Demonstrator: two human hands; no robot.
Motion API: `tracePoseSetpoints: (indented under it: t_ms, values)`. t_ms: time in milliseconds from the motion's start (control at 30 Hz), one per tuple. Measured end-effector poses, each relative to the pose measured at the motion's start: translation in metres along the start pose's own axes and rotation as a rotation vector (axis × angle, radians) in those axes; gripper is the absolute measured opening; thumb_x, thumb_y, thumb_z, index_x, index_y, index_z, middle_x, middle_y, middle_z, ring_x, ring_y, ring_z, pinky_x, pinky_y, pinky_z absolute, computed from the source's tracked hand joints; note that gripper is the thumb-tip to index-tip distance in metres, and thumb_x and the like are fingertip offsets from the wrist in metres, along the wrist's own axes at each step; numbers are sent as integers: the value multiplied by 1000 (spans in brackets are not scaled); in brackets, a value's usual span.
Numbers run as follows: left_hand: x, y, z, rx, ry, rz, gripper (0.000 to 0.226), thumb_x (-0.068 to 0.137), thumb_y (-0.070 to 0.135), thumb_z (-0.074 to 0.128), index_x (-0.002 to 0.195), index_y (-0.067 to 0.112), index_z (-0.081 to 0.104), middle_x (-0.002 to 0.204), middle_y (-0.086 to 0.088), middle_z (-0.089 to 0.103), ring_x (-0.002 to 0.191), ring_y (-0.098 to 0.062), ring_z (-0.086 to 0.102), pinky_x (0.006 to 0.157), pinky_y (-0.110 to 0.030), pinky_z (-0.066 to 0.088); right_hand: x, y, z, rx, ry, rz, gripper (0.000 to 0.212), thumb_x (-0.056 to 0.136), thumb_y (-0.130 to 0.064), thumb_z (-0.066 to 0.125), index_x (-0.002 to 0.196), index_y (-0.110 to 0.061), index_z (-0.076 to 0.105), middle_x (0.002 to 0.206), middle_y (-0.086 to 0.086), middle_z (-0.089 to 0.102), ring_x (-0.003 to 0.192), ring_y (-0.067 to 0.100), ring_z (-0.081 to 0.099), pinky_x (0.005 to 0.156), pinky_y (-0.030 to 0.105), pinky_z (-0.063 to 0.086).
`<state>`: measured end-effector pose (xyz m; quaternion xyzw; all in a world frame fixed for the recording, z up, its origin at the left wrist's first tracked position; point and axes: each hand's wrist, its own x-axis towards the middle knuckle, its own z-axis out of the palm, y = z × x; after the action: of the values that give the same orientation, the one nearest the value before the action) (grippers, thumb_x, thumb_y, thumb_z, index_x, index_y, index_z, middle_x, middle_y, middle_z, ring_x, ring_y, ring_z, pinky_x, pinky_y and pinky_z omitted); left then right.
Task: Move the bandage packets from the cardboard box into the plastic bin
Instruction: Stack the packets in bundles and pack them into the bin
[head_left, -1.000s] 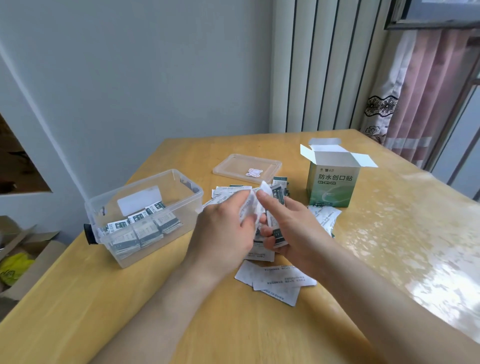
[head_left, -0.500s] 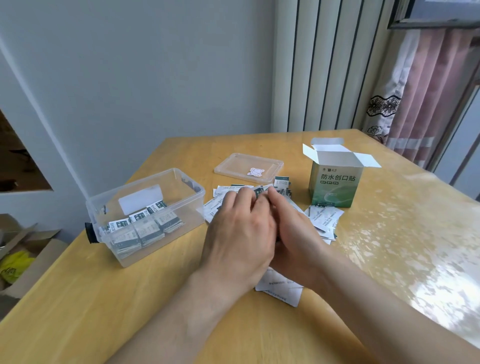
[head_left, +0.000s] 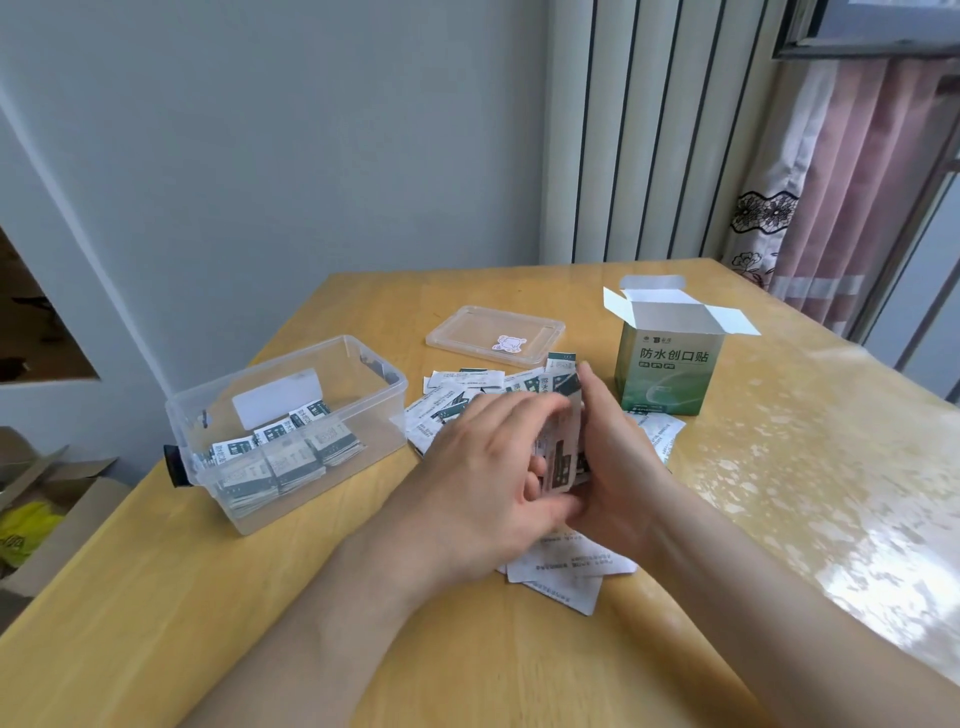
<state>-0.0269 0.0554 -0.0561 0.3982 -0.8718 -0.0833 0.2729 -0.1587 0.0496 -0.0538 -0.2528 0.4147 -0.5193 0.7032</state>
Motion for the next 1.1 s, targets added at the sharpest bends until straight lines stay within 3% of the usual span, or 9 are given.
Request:
tracePoseSetpoints:
  t_ms: [133,233,300,367,567,700,933,1033,1100]
  values:
    - [0,-8,3,94,119,-42,70,63,54,70,123,26,50,130,15,40,122,-8,32,99,-34,41,2,1,-2,-45,-116,8,64,90,-69,39,113,-13,59,65,10,51,45,20,44,47,23,42]
    - [-1,-7,3,3,124,-106,96,61,45,77,143,30,28,150,16,19,137,-3,13,111,-33,32,4,4,-2,-179,-200,21,55,89,-65,45,105,-16,63,69,7,54,49,16,47,53,28,36]
    - [-1,-6,1,-76,79,-111,117,63,36,80,150,40,1,156,22,-1,142,2,-5,116,-33,28,1,6,-1,-311,-215,7,36,92,-49,53,88,-16,66,66,5,55,51,15,48,53,29,34]
    - [-1,-5,0,-58,15,-101,118,67,33,79,148,49,-6,156,25,-8,144,0,-7,115,-33,28,-1,8,0,-392,-210,-16,20,92,-25,56,78,-12,62,64,6,53,54,16,49,52,27,36]
    - [-2,-8,3,87,26,-36,81,68,31,69,142,33,34,151,13,14,136,-10,23,102,-27,39,-1,5,-2,-420,-226,-87,17,93,-5,48,97,3,62,77,15,55,71,25,52,54,27,43]
    - [-2,-6,7,61,13,-33,80,67,51,72,135,36,33,150,15,17,135,-9,28,100,-31,43,-2,5,-1,-467,-196,-145,13,93,-7,51,97,-3,63,78,14,57,68,22,58,52,24,44]
    - [-1,-9,7,114,159,-64,78,64,43,65,136,29,38,133,10,32,124,-11,35,89,-25,42,2,4,-2,-447,-293,-114,17,91,-2,48,99,6,60,79,15,55,72,24,55,58,30,42]
    - [0,-8,5,-43,149,-100,89,63,49,71,141,31,34,132,15,29,126,-5,32,99,-27,41,-1,-1,-2,-583,-288,-156,15,93,-7,49,88,-5,63,72,12,54,66,22,50,54,29,39]
    - [1,-5,4,-225,89,-174,103,63,53,77,148,35,20,142,21,26,131,3,26,106,-21,30,-4,-10,-9,-774,-199,-273,22,96,-15,50,82,-13,67,67,7,51,59,18,44,50,28,33]
